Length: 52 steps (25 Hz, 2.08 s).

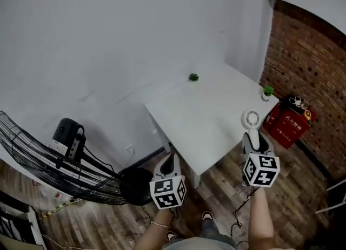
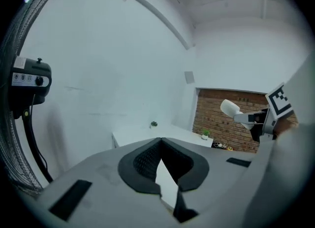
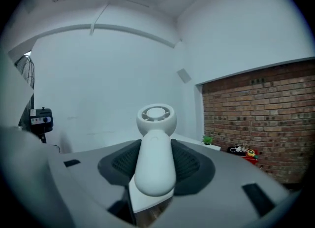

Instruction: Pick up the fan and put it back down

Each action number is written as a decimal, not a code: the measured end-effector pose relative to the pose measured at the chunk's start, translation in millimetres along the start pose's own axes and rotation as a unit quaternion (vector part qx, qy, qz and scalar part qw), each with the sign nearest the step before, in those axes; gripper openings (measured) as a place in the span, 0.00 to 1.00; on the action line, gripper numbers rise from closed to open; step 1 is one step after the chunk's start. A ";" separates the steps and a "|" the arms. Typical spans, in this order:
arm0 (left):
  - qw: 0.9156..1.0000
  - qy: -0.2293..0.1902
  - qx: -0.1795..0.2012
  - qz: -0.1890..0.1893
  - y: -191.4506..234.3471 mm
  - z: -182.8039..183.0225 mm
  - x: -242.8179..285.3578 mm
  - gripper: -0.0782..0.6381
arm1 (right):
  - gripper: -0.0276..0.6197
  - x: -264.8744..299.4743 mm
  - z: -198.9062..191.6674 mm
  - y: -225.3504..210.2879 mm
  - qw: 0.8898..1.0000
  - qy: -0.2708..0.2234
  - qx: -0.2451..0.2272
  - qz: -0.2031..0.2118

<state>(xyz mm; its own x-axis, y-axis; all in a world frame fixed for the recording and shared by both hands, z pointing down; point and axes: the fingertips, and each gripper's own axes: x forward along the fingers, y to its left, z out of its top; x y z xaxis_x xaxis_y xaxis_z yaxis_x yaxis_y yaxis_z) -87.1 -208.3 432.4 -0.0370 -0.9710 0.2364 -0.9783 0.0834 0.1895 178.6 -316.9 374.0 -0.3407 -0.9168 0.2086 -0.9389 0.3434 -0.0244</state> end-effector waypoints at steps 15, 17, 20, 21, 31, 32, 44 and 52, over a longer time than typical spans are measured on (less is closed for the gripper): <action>0.996 -0.045 -0.002 -0.074 -33.0 47.4 0.2 0.12 | 0.33 -138.2 9.4 -39.9 0.984 -0.117 0.035 -0.129; 0.996 -0.044 -0.001 -0.079 -35.0 46.7 0.9 0.12 | 0.33 -144.8 4.8 -41.1 0.983 -0.116 0.037 -0.135; 0.996 -0.042 -0.001 -0.085 -37.7 46.5 1.5 0.12 | 0.33 -149.8 2.6 -44.1 0.983 -0.113 0.037 -0.142; 0.995 -0.042 -0.001 -0.086 -39.1 47.1 1.2 0.12 | 0.33 -151.0 3.0 -45.6 0.983 -0.112 0.037 -0.144; 0.996 -0.042 0.002 -0.082 -38.1 47.3 -0.7 0.12 | 0.33 -148.6 8.4 -47.2 0.982 -0.123 0.041 -0.138; 0.996 -0.042 0.002 -0.081 -37.1 47.2 -0.6 0.12 | 0.33 -147.7 9.0 -46.8 0.982 -0.124 0.041 -0.137; 0.996 -0.038 0.006 -0.079 -36.5 46.4 5.7 0.12 | 0.33 -139.4 12.1 -44.3 0.983 -0.128 0.031 -0.127; 0.997 -0.029 0.004 -0.077 -33.2 35.0 6.8 0.12 | 0.33 -120.0 -1.6 -29.0 0.991 -0.098 0.062 -0.069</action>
<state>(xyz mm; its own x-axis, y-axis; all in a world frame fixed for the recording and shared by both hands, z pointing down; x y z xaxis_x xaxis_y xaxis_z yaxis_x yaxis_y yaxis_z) -61.9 -225.5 394.4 0.1033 -0.9833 0.1499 -0.9748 -0.0701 0.2118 246.8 -216.5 351.3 -0.2002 -0.9795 0.0244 -0.9719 0.1953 -0.1316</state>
